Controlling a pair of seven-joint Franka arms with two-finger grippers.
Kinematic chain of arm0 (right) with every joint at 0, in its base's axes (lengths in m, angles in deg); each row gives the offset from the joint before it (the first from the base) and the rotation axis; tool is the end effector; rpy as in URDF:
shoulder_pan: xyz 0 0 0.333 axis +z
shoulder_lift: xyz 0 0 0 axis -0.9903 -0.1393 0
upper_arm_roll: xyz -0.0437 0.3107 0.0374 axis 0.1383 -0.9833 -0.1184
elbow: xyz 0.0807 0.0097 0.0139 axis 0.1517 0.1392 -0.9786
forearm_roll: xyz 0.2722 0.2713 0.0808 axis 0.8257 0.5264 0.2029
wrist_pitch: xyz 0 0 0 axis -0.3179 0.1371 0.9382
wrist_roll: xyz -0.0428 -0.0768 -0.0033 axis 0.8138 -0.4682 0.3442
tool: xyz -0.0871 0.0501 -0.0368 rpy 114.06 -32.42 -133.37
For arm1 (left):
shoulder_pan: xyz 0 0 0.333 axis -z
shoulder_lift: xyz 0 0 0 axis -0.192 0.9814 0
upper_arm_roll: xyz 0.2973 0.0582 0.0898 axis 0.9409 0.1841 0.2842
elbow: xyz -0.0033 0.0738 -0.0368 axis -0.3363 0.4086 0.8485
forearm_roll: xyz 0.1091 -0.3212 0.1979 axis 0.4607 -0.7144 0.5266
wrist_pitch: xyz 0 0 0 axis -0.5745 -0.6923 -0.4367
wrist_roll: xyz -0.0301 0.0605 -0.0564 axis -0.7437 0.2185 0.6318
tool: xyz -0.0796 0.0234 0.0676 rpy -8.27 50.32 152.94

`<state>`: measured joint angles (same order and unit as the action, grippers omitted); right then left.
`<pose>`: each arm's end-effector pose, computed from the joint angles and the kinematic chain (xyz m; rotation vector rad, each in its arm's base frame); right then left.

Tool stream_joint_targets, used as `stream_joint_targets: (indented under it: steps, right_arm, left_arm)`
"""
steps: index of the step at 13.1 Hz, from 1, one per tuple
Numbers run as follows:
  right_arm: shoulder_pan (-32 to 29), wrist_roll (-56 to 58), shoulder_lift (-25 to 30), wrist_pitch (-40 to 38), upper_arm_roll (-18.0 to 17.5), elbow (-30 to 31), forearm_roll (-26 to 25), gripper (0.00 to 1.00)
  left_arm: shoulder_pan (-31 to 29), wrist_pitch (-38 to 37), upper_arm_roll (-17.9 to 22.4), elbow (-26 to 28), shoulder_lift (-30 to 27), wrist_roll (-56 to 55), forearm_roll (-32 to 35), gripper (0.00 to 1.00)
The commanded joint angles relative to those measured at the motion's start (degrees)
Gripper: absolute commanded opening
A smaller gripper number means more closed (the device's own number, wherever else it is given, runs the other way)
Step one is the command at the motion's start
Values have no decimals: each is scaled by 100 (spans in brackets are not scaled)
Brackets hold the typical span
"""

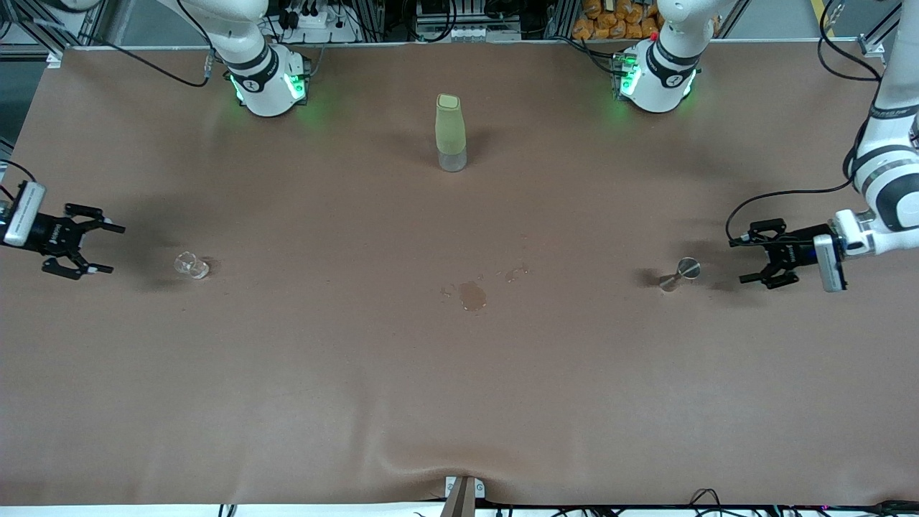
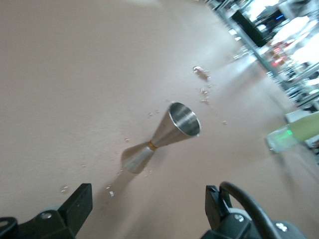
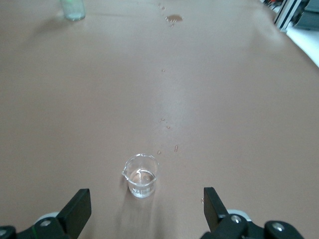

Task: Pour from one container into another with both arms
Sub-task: 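Lower the left gripper to the jigger while the right gripper reaches the beaker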

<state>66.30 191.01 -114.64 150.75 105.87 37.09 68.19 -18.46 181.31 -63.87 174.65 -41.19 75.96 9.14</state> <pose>0.5069 -0.3130 0.2555 -1.6960 -1.7862 -0.8699 0.5218 0.1961 0.1790 1.9739 -0.7821 0.5366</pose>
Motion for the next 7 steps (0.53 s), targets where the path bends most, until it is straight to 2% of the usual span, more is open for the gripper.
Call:
stream_joint_targets:
  steps: [1,5,7]
  right_arm:
    - [31,523,-599,-316,258,-177,647,100]
    - [-127,1086,-1161,-667,267,-168,1263,100]
    - [-197,1463,-1425,-852,267,-177,1544,100]
  left_arm:
    - [-132,-575,-40,-522,583,752,-122,100]
    - [-80,-726,-75,-874,1145,2096,-218,100]
    - [-79,-726,-172,-875,1357,2660,-437,100]
